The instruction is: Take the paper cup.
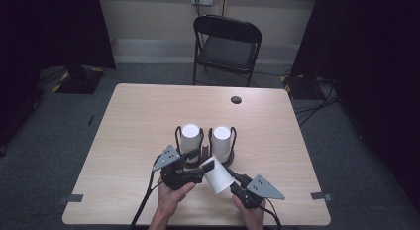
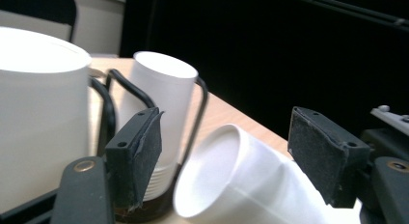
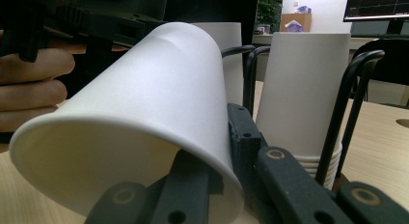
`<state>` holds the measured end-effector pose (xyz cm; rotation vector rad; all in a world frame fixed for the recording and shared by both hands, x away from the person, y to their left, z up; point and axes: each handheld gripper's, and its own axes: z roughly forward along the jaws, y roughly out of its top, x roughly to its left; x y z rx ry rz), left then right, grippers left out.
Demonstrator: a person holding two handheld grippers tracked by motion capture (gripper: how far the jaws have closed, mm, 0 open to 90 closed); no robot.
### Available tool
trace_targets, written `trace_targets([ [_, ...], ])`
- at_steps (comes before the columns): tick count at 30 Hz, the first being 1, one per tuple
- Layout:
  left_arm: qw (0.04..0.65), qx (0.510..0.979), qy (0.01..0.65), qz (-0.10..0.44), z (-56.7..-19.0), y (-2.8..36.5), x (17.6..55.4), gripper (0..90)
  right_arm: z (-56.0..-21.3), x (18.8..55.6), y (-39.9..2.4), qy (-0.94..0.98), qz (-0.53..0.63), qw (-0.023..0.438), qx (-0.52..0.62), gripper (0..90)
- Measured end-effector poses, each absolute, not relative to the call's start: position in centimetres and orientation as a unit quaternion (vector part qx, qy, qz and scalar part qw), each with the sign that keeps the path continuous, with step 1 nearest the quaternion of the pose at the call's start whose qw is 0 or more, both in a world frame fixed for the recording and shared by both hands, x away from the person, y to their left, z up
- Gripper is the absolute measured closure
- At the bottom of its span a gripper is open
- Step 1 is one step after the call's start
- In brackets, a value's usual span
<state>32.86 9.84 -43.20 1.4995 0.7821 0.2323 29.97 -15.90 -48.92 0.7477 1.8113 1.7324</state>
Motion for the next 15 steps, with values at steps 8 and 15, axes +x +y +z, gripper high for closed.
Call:
trace_targets([
  [8, 0.648, 0.665, 0.342, 0.146, -44.0, 10.7, 32.6, 24.7, -48.9, 30.4, -16.0, 0.680, 0.624, 0.236, 0.306, 86.4],
  [15, 0.635, 0.675, 0.338, 0.164, -44.6, 11.3, 32.4, 20.1, -48.7, 30.5, -15.9, 0.699, 0.602, 0.221, 0.316, 85.8],
])
